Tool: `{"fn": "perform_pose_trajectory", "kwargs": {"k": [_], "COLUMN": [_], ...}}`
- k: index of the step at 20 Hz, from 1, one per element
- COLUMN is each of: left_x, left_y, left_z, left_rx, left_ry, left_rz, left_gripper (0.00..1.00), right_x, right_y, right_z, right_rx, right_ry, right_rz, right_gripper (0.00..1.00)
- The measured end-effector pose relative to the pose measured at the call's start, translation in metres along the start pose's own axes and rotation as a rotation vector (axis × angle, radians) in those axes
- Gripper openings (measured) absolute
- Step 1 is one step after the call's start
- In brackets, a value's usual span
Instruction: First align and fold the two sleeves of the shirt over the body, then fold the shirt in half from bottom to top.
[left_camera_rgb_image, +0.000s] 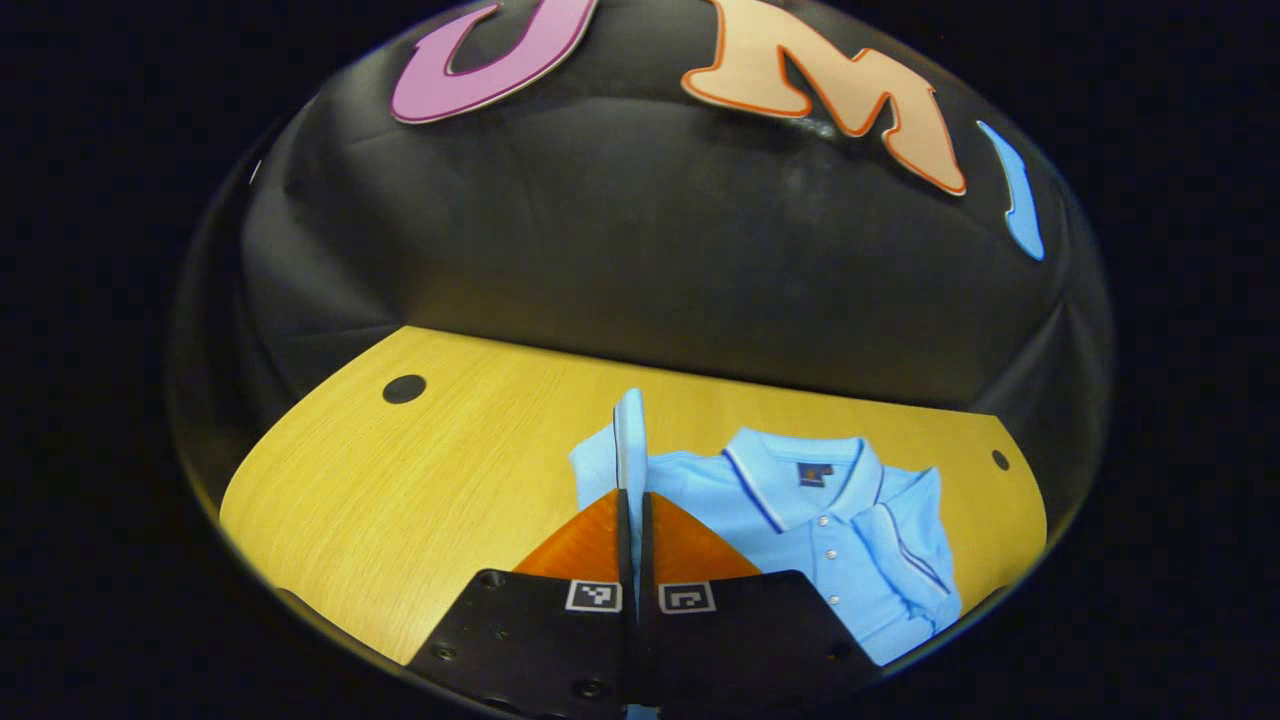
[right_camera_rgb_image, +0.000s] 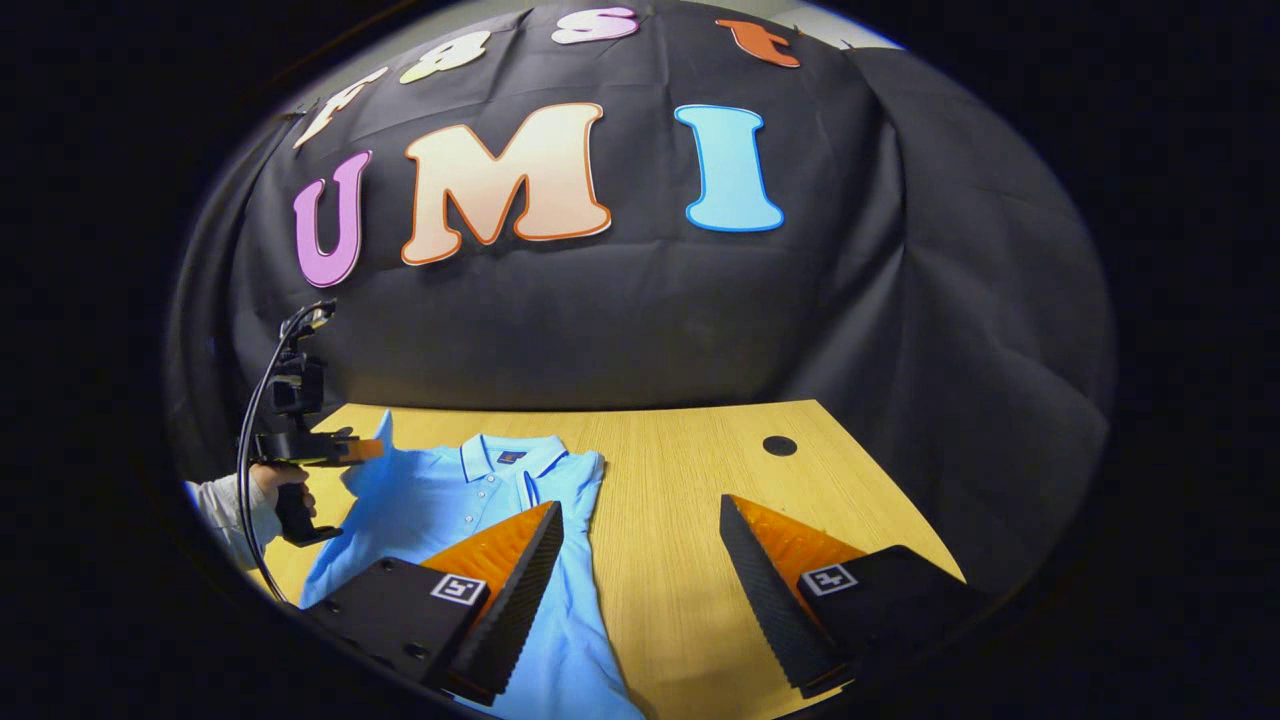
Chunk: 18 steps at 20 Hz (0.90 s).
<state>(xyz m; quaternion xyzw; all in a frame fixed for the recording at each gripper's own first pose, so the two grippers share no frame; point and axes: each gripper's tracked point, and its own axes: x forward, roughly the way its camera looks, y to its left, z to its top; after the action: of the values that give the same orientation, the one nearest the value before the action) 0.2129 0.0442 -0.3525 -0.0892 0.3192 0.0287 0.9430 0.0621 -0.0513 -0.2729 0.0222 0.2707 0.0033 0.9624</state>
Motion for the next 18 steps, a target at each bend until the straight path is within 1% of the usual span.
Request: {"fn": "perform_pose_trajectory", "kwargs": {"k": [2, 5, 6, 8, 9, 10, 11, 12, 14, 15, 16, 18], "left_x": [-0.002, 0.001, 0.004, 0.01, 0.013, 0.017, 0.021, 0.025, 0.028, 0.028, 0.028, 0.018], "left_y": [-0.023, -0.049, -0.055, -0.066, -0.068, -0.069, -0.072, -0.074, -0.084, -0.093, -0.094, -0.094], "left_z": [-0.003, -0.017, -0.025, -0.039, -0.045, -0.052, -0.061, -0.068, -0.078, -0.079, -0.075, -0.065], "left_rx": [0.005, 0.027, 0.037, 0.047, 0.056, 0.068, 0.076, 0.083, 0.08, 0.078, 0.091, 0.142], "left_ry": [0.006, 0.029, 0.044, 0.075, 0.09, 0.106, 0.124, 0.143, 0.172, 0.17, 0.15, 0.099], "left_rz": [-0.036, -0.069, -0.071, -0.081, -0.074, -0.074, -0.077, -0.087, -0.122, -0.165, -0.184, -0.197], "left_gripper": [0.0, 0.0, 0.0, 0.0, 0.0, 0.0, 0.0, 0.0, 0.0, 0.04, 0.27, 0.72], "right_x": [-0.007, -0.012, -0.014, -0.014, -0.013, -0.011, -0.009, -0.006, -0.001, 0.002, 0.004, 0.008], "right_y": [-0.005, -0.01, -0.012, -0.014, -0.013, -0.012, -0.011, -0.009, -0.005, -0.003, 0.0, 0.007], "right_z": [-0.003, -0.007, -0.007, -0.009, -0.01, -0.011, -0.012, -0.012, -0.01, -0.01, -0.009, -0.009], "right_rx": [-0.002, 0.002, 0.006, 0.002, 0.002, 0.006, 0.013, 0.021, 0.029, 0.028, 0.026, 0.024], "right_ry": [0.0, 0.01, 0.01, 0.018, 0.024, 0.028, 0.032, 0.035, 0.034, 0.029, 0.025, 0.018], "right_rz": [0.001, -0.009, -0.011, -0.017, -0.018, -0.019, -0.024, -0.03, -0.039, -0.047, -0.05, -0.055], "right_gripper": [0.98, 0.98, 0.96, 0.95, 0.98, 0.95, 0.98, 0.98, 0.98, 0.98, 0.98, 0.98]}}
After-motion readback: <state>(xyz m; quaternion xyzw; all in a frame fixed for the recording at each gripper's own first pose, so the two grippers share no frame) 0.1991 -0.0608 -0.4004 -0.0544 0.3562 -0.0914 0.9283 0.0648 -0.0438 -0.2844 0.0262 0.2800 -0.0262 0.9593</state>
